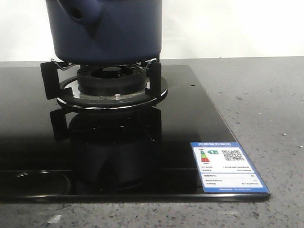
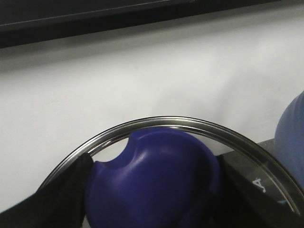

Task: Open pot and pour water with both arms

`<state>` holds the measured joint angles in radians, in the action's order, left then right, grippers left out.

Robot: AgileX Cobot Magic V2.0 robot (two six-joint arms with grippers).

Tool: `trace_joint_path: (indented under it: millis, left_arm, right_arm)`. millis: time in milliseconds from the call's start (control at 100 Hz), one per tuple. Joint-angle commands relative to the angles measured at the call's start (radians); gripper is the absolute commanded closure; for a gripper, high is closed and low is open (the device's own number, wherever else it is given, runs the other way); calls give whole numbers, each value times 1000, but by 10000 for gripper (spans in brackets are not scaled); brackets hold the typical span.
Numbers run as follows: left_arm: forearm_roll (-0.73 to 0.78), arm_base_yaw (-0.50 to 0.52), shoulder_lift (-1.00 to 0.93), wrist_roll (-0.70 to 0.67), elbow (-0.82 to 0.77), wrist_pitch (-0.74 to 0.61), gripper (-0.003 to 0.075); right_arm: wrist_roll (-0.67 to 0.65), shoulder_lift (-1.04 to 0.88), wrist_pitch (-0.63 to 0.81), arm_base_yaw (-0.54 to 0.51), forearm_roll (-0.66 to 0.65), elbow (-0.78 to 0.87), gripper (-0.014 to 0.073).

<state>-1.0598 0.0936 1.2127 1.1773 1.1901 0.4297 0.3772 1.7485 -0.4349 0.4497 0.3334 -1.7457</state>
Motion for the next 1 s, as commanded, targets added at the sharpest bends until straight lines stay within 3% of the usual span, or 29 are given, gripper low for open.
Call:
trace_joint_path:
  millis: [0, 370, 990]
  left_arm:
    - [-51, 1, -33, -9, 44, -50, 365]
    - [-51, 1, -33, -9, 44, -50, 365]
    - [-51, 1, -33, -9, 44, -50, 365]
  right_arm:
    - [16, -116, 269, 7, 41, 82, 636]
    - [17, -175, 751, 69, 1, 362, 636]
    - [-12, -175, 1327, 113, -97, 603, 636]
